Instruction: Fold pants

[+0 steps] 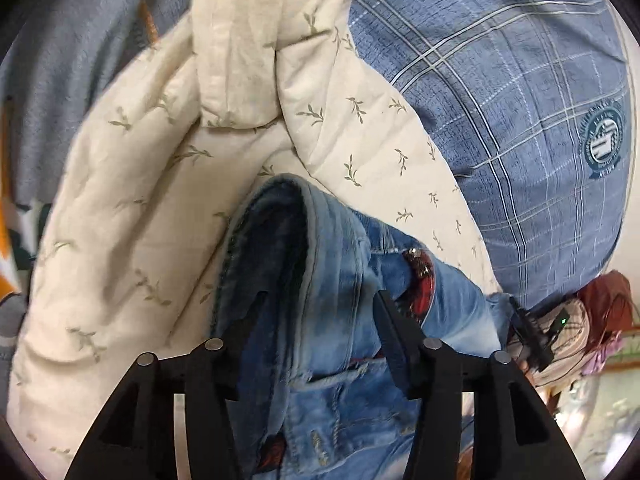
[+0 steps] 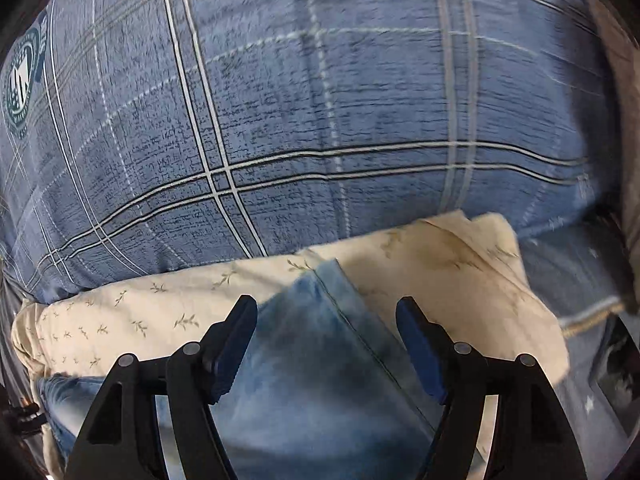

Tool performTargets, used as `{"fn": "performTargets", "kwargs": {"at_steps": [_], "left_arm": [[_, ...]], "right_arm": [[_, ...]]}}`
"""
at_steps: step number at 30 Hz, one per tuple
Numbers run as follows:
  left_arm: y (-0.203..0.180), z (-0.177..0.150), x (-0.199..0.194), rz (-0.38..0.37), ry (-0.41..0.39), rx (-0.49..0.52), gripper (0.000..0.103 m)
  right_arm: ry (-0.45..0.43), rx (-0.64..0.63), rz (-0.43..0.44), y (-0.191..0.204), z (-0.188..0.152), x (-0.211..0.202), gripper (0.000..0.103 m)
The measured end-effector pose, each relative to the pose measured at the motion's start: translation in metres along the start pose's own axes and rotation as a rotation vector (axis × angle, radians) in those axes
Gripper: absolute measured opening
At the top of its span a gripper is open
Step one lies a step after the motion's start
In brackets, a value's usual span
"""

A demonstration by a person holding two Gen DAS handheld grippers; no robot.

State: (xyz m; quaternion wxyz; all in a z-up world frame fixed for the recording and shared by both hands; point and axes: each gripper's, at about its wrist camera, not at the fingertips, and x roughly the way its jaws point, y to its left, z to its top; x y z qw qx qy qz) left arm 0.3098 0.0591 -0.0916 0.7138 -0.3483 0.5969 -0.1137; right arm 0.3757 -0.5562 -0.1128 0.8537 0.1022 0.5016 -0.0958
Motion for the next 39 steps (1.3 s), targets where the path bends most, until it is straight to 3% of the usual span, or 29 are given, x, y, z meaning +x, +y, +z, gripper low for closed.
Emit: {"fn": "performTargets", "kwargs": {"at_steps": [1, 4, 5, 7, 9, 11, 12, 13, 14, 16, 18, 23, 24, 25, 26, 27, 30, 35, 39], "left_arm": [[-0.004, 0.003, 0.003, 0.003, 0.009, 0.014, 0.012], [-0.017, 0.014, 0.005, 0.093, -0.070, 0.065, 0.011], [-0.017, 0.016, 0.007, 0.131, -0.088, 0.070, 0.011], [-0.013, 0.021, 0.016, 0.177, -0.063, 0.047, 0.011], [-0.005, 0.020, 0.010, 0.142, -0.050, 0.006, 0.011], [-0.002, 0.015, -0.010, 0.063, -0.072, -0.003, 0.013], [-0.002, 0.012, -0.021, 0.030, -0.085, -0.008, 0.013], [-0.001, 0.011, -0.031, 0.022, -0.105, -0.011, 0.018], [-0.001, 0.010, -0.035, 0.026, -0.109, -0.007, 0.024], [-0.003, 0.007, -0.033, 0.039, -0.086, 0.005, 0.043], [-0.007, 0.003, -0.026, 0.039, -0.063, 0.010, 0.047], [-0.001, 0.013, 0.016, 0.039, 0.016, -0.050, 0.049], [0.001, 0.016, 0.024, 0.039, 0.027, -0.067, 0.046], [0.000, 0.019, 0.028, 0.033, 0.028, -0.069, 0.029], [-0.003, 0.020, 0.033, 0.030, 0.031, -0.057, 0.017], [-0.008, 0.021, 0.034, 0.033, 0.034, -0.032, 0.016], [-0.025, 0.012, 0.019, 0.069, -0.052, 0.037, 0.016], [-0.066, -0.023, -0.033, 0.100, -0.224, 0.167, 0.015], [-0.090, -0.078, -0.080, 0.127, -0.369, 0.313, 0.016]], "right_arm": [[0.003, -0.038, -0.031, 0.005, 0.003, 0.000, 0.006], [-0.116, -0.016, -0.038, 0.001, 0.013, -0.022, 0.007], [-0.112, 0.015, -0.050, -0.005, 0.016, -0.020, 0.007], [-0.009, 0.038, -0.101, -0.014, 0.015, 0.004, 0.007], [0.022, 0.032, -0.124, -0.014, 0.009, 0.017, 0.017], [-0.020, 0.066, -0.074, -0.020, 0.006, 0.011, 0.023], [-0.041, 0.113, -0.022, -0.030, 0.007, 0.005, 0.035], [-0.051, 0.164, 0.030, -0.040, 0.008, 0.000, 0.044], [-0.056, 0.199, 0.072, -0.047, 0.010, -0.003, 0.060], [-0.079, 0.236, 0.112, -0.055, 0.015, -0.009, 0.063], [-0.070, 0.241, 0.144, -0.057, 0.018, -0.008, 0.071], [0.014, 0.195, 0.137, -0.039, 0.026, 0.021, 0.072], [0.030, 0.174, 0.125, -0.032, 0.027, 0.028, 0.071], [0.045, 0.134, 0.100, -0.025, 0.026, 0.032, 0.065], [0.051, 0.069, 0.035, -0.014, 0.025, 0.033, 0.031], [0.063, 0.016, -0.003, -0.006, 0.025, 0.032, 0.007], [-0.013, -0.008, -0.017, -0.003, 0.028, 0.003, 0.007], [-0.192, 0.034, 0.046, -0.022, 0.024, -0.086, 0.007], [-0.302, 0.031, 0.085, -0.023, -0.019, -0.159, 0.007]]}}
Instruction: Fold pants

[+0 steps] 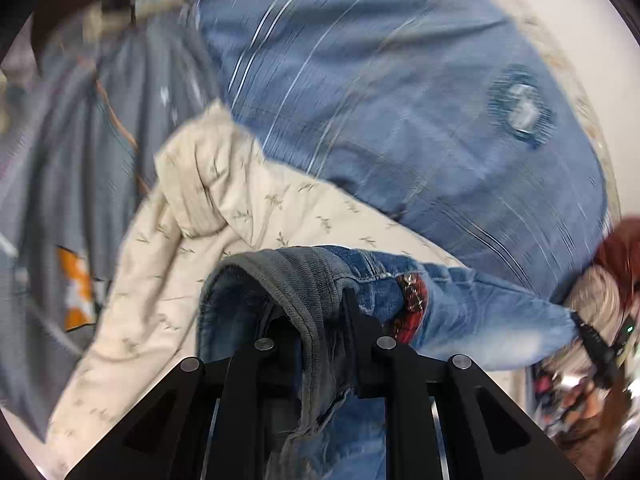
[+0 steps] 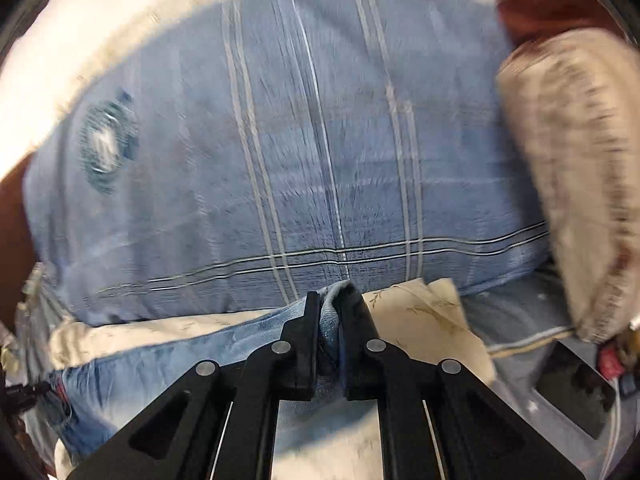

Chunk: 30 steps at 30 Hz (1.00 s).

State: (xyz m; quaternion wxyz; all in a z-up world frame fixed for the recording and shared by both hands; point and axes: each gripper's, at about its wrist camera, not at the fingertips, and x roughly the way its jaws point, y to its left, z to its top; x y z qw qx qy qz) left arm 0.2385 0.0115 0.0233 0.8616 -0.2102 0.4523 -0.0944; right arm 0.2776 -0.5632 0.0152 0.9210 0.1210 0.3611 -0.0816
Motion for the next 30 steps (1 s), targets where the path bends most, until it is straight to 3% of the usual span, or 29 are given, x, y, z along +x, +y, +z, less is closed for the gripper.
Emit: {"fn": "performTargets", "kwargs": {"at_steps": [3, 5, 10, 12, 14, 16, 17, 19, 21, 23, 25, 27, 30], "left_arm": [[-0.008, -0.039, -0.034, -0.010, -0.029, 0.080, 0.016], [-0.001, -0.072, -0.050, -0.024, -0.013, 0.107, 0.017], [0.027, -0.144, -0.057, -0.051, 0.121, 0.133, 0.018], [0.042, -0.169, -0.058, -0.043, 0.179, 0.143, 0.019], [0.049, -0.178, -0.062, -0.063, 0.216, 0.138, 0.021], [0.058, -0.184, -0.077, -0.105, 0.239, 0.117, 0.025], [0.060, -0.185, -0.086, -0.122, 0.240, 0.106, 0.027], [0.065, -0.187, -0.102, -0.144, 0.222, 0.069, 0.028], [0.072, -0.181, -0.114, -0.193, 0.194, 0.009, 0.029], [0.085, -0.177, -0.121, -0.255, 0.181, -0.077, 0.033], [0.095, -0.175, -0.117, -0.283, 0.177, -0.129, 0.049], [0.103, -0.179, -0.109, -0.245, 0.183, -0.142, 0.050], [0.114, -0.182, -0.091, -0.272, 0.240, -0.219, 0.050]], "right_arm": [[-0.019, 0.007, 0.014, -0.010, -0.031, -0.050, 0.007], [-0.004, 0.033, 0.011, -0.027, -0.069, -0.073, 0.007], [0.117, 0.138, -0.039, -0.071, -0.169, -0.094, 0.010], [0.196, 0.187, -0.076, -0.087, -0.206, -0.094, 0.018], [0.218, 0.240, -0.100, -0.095, -0.229, -0.105, 0.019], [0.181, 0.283, -0.099, -0.097, -0.241, -0.127, 0.021], [0.165, 0.296, -0.088, -0.091, -0.243, -0.134, 0.028], [0.124, 0.332, -0.003, -0.073, -0.245, -0.150, 0.045], [0.116, 0.345, 0.096, -0.053, -0.248, -0.154, 0.068], [0.142, 0.334, 0.203, -0.022, -0.252, -0.147, 0.071], [0.213, 0.331, 0.325, 0.015, -0.257, -0.123, 0.071], [0.286, 0.333, 0.407, 0.045, -0.265, -0.097, 0.071], [0.382, 0.351, 0.459, 0.081, -0.277, -0.062, 0.071]]}}
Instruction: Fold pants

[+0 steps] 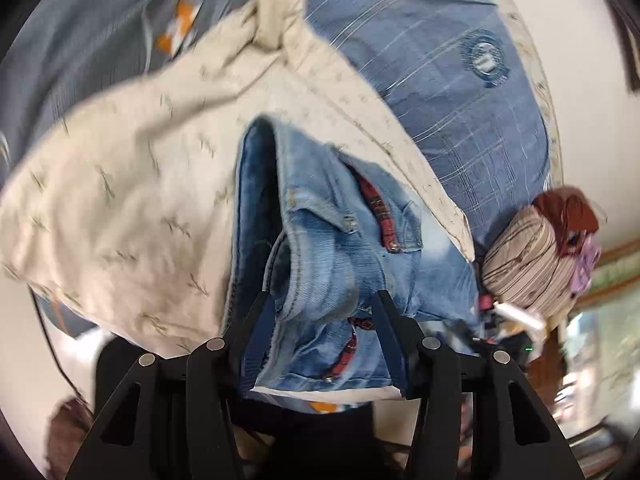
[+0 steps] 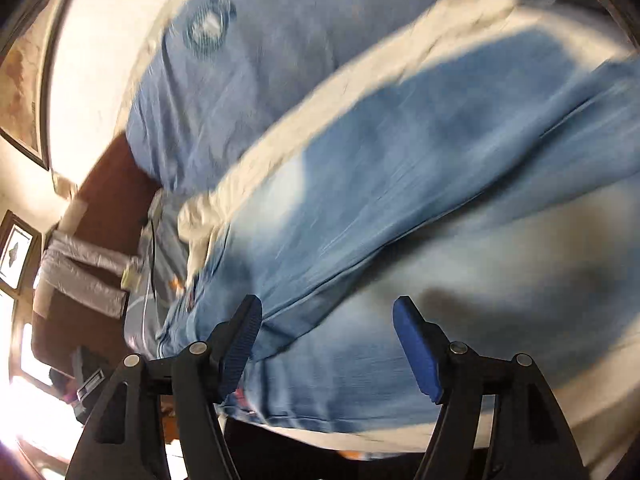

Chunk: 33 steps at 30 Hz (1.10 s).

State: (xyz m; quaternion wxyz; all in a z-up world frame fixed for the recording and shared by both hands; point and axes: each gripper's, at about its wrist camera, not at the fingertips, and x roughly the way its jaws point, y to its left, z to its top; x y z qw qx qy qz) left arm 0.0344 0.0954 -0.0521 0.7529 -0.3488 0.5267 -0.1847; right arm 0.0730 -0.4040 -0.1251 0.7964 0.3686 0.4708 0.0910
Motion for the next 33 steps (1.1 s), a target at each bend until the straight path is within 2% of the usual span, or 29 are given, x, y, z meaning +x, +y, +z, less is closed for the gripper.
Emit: {"fn": "performTargets", "kwargs": {"at_steps": [2, 5, 7, 8, 10, 13, 15, 17, 18, 19, 21, 23, 25, 26, 27, 28, 30, 33], "left_arm": [[0.008, 0.007, 0.010, -0.007, 0.017, -0.034, 0.050], [0.015, 0.023, 0.030, 0.003, 0.031, -0.062, 0.048], [0.013, 0.031, 0.043, 0.000, 0.064, -0.051, 0.021], [0.011, 0.036, 0.050, 0.000, 0.082, -0.044, 0.020], [0.003, 0.036, 0.045, -0.005, 0.063, -0.016, 0.019], [-0.005, 0.023, 0.025, -0.020, 0.048, 0.071, 0.020], [0.002, 0.008, 0.020, -0.003, 0.068, 0.107, 0.020], [0.023, -0.005, 0.030, 0.027, 0.120, 0.085, 0.020], [0.033, -0.008, 0.038, 0.054, 0.141, 0.064, 0.020], [0.047, -0.009, 0.048, 0.084, 0.160, 0.019, 0.020], [0.059, -0.006, 0.050, 0.070, 0.172, -0.037, 0.020], [0.055, 0.000, 0.044, 0.060, 0.166, -0.032, 0.021], [0.046, 0.002, 0.030, 0.072, 0.128, 0.032, 0.030], [0.042, 0.001, 0.025, 0.079, 0.103, 0.053, 0.033], [0.038, -0.001, 0.020, 0.080, 0.081, 0.071, 0.041], [0.037, -0.001, 0.017, 0.071, 0.072, 0.078, 0.047], [0.038, -0.002, 0.019, 0.062, 0.077, 0.064, 0.050], [0.042, -0.008, 0.036, 0.090, 0.123, 0.037, 0.050]], "right_arm": [[0.029, 0.043, 0.040, 0.006, 0.000, 0.027, 0.071], [0.009, 0.094, 0.072, 0.004, 0.001, 0.047, 0.070], [-0.001, 0.105, 0.072, 0.001, 0.000, 0.049, 0.040], [0.002, 0.103, 0.063, 0.001, 0.001, 0.049, 0.006], [-0.027, 0.092, 0.092, 0.003, -0.002, 0.033, 0.004], [-0.045, 0.020, 0.102, 0.012, -0.014, 0.000, 0.004], [-0.032, -0.006, 0.080, 0.005, -0.029, -0.014, 0.004], [0.012, 0.015, 0.044, -0.014, -0.049, -0.013, 0.005], [0.035, 0.035, 0.027, -0.025, -0.058, -0.007, 0.009], [0.056, 0.058, 0.011, -0.035, -0.065, 0.001, 0.010], [0.072, 0.123, 0.014, -0.051, -0.072, 0.011, 0.015], [0.052, 0.148, 0.033, -0.055, -0.068, 0.005, 0.017], [-0.014, 0.120, 0.003, -0.057, -0.059, -0.017, 0.030], [-0.075, 0.120, -0.015, -0.063, -0.052, -0.034, 0.040], [-0.143, 0.139, -0.035, -0.073, -0.045, -0.053, 0.046], [-0.221, 0.173, -0.058, -0.086, -0.037, -0.073, 0.048], [-0.358, 0.262, -0.105, -0.117, -0.022, -0.110, 0.051], [-0.430, 0.328, -0.086, -0.141, -0.002, -0.131, 0.051]]}}
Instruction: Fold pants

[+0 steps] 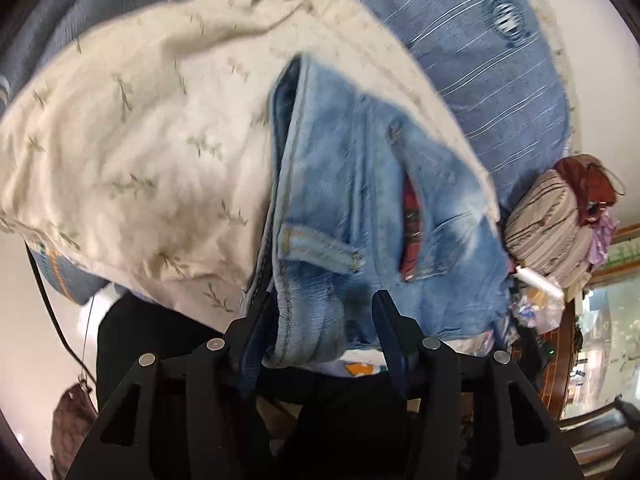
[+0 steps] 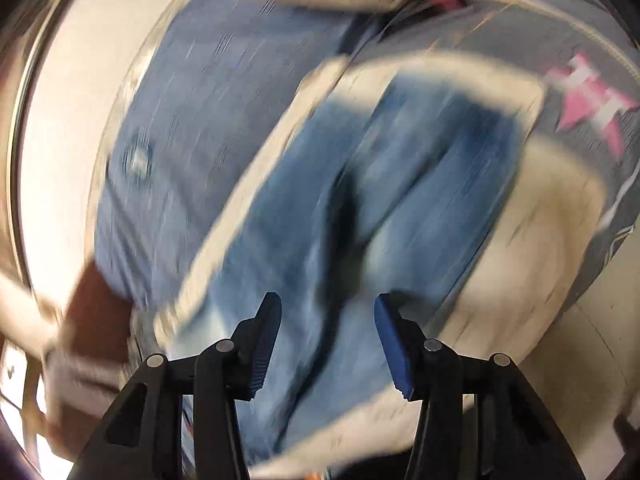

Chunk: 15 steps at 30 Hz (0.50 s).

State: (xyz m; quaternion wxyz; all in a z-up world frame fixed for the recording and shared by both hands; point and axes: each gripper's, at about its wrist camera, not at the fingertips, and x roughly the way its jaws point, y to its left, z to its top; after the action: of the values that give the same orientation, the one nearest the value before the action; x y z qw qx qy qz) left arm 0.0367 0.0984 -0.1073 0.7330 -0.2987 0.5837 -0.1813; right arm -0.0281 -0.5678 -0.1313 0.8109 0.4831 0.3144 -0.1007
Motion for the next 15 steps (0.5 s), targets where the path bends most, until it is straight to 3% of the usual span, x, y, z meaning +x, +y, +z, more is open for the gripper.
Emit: {"fn": "performTargets", "kwargs": {"at_steps": [3, 5, 6, 7, 8, 10, 11, 13, 15], "left_arm": [[-0.009, -0.001, 0.010, 0.041, -0.012, -0.010, 0.049], [-0.013, 0.002, 0.012, 0.067, -0.012, -0.015, 0.036], [-0.016, 0.005, 0.011, 0.069, -0.013, -0.019, 0.019], [-0.022, 0.009, 0.011, 0.054, -0.003, -0.020, 0.016], [-0.030, 0.012, 0.013, 0.040, -0.001, -0.019, 0.015], [-0.044, 0.011, 0.005, 0.046, -0.034, 0.021, 0.015], [-0.048, 0.009, 0.003, 0.056, -0.043, 0.049, 0.016], [-0.052, 0.004, 0.007, 0.083, -0.040, 0.089, 0.016], [-0.044, -0.001, 0.022, 0.123, 0.004, 0.087, 0.016]], "right_arm": [[0.010, 0.002, 0.044, 0.002, 0.019, 0.012, 0.051], [0.031, -0.011, 0.007, 0.006, 0.027, 0.028, 0.051], [0.050, -0.016, -0.024, 0.010, 0.030, 0.037, 0.036], [0.064, -0.030, -0.035, 0.017, 0.037, 0.044, 0.015], [0.049, -0.059, -0.019, 0.027, 0.047, 0.040, 0.003], [-0.074, -0.143, 0.092, 0.054, 0.063, 0.002, 0.003], [-0.122, -0.192, 0.108, 0.065, 0.064, -0.014, 0.003], [-0.172, -0.251, 0.062, 0.060, 0.059, -0.040, 0.003], [-0.115, -0.205, -0.030, 0.026, 0.051, -0.036, 0.003]]}}
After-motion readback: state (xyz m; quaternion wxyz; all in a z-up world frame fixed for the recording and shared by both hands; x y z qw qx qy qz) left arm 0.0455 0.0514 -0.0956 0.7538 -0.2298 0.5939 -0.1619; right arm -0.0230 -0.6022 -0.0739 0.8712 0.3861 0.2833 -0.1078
